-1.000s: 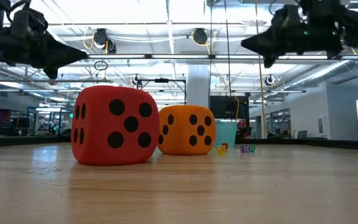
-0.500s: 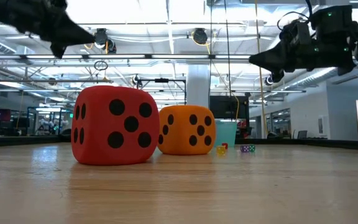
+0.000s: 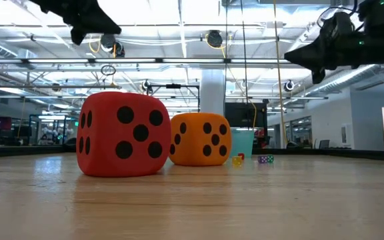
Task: Pick & Place Dice
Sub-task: Put the big violet dice into the green bin
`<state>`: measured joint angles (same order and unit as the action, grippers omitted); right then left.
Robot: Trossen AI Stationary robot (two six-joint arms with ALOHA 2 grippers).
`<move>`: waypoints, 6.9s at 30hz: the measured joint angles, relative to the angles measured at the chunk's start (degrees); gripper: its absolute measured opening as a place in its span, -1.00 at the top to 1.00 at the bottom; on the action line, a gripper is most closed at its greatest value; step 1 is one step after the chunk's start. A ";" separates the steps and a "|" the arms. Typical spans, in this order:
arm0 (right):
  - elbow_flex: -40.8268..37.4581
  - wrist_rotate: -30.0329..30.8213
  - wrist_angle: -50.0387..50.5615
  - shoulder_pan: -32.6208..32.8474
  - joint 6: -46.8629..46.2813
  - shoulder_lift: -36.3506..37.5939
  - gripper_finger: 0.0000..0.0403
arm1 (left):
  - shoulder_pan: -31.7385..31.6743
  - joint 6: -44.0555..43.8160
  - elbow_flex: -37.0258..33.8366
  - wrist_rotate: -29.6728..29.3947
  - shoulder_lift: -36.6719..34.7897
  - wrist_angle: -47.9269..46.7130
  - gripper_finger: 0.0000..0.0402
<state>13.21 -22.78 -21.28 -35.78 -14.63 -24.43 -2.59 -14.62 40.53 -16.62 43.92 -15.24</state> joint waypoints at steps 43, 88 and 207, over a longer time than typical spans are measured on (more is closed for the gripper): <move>0.04 10.49 11.33 9.02 7.81 3.37 1.00 | 0.79 5.93 36.74 17.20 54.01 -35.41 -0.98; 0.11 8.98 11.37 9.00 7.82 3.37 1.00 | -6.40 8.50 31.57 29.10 61.49 -33.24 -0.99; 0.04 7.53 11.72 9.28 6.31 3.35 0.96 | -3.02 17.48 33.29 15.71 56.14 -30.91 -0.98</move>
<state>13.26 -15.26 -9.56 -26.50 -8.32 -21.08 -5.61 2.86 73.82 -0.91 100.06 -46.15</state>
